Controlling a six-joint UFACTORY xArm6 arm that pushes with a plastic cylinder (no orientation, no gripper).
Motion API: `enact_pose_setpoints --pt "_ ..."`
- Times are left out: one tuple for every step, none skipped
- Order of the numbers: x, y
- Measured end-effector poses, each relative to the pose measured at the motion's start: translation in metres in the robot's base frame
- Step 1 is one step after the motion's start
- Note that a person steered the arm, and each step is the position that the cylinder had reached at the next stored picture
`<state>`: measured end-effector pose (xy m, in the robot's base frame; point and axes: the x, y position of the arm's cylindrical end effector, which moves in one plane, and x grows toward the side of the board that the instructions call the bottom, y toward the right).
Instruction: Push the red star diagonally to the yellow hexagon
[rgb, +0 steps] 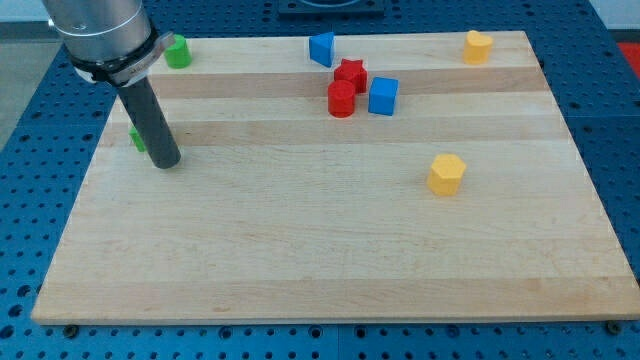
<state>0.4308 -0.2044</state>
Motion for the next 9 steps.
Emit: enact_pose_setpoints --pt "0.000 0.033" --pt "0.000 0.090" --pt "-0.011 0.122" --pt "-0.033 0.126" --pt "-0.062 0.126" --pt "-0.097 0.126" --pt "-0.126 0.126" --pt "-0.148 0.136" --pt "-0.152 0.164"
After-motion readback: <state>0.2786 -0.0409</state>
